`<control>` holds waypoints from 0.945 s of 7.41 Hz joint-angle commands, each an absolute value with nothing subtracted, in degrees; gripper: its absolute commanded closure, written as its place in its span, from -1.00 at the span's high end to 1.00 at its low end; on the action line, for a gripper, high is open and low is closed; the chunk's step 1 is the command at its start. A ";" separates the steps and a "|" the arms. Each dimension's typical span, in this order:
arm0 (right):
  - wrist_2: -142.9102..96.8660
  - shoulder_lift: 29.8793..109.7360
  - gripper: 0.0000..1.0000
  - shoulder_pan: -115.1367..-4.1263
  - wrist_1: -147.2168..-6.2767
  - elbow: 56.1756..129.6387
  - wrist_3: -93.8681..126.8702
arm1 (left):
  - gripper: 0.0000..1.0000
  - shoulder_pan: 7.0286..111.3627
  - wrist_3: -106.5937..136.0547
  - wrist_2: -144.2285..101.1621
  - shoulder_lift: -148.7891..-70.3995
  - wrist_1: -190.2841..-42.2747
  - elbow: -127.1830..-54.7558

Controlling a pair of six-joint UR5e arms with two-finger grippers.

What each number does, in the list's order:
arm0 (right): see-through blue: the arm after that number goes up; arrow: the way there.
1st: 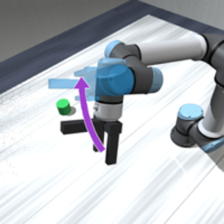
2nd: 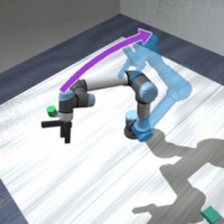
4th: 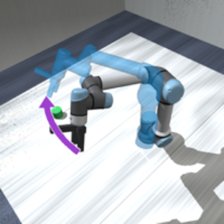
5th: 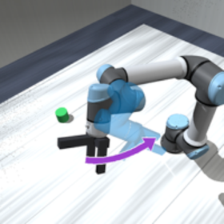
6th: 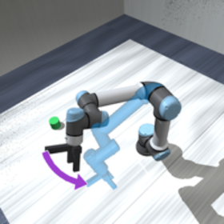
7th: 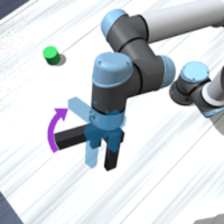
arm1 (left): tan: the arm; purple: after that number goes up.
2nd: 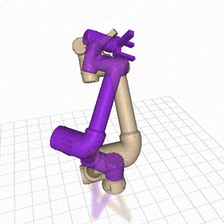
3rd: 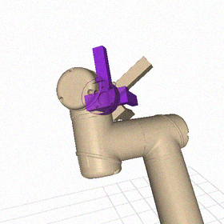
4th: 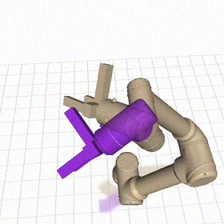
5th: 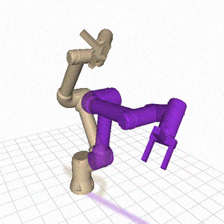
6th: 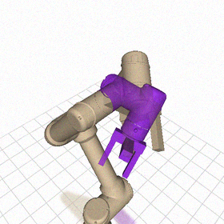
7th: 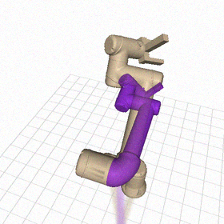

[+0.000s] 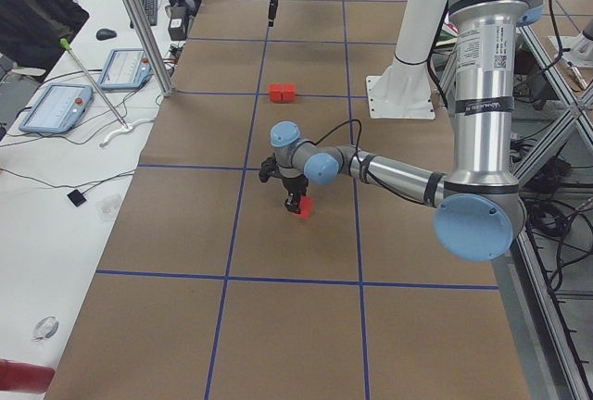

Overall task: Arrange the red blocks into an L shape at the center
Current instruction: 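Carry the red cube with the left gripper toward the two-cube column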

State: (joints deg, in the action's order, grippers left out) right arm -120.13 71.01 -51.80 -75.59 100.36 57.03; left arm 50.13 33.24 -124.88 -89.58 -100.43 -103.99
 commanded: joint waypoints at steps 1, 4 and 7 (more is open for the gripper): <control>-119.62 71.02 0.99 -51.77 -75.59 100.20 56.95 | -1.00 50.01 55.97 -125.59 -98.75 -91.44 -108.26; -119.45 71.02 0.99 -51.77 -75.59 100.02 56.95 | -1.00 42.50 93.85 -124.99 -113.16 -84.49 -107.67; -119.44 71.02 0.99 -51.85 -75.59 99.93 56.95 | -1.00 41.92 105.44 -120.15 -128.09 -81.92 -96.30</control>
State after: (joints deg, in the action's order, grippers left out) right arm -119.45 71.02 -51.78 -75.59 99.95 56.95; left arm 42.31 100.81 -121.24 -121.90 -82.63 -102.26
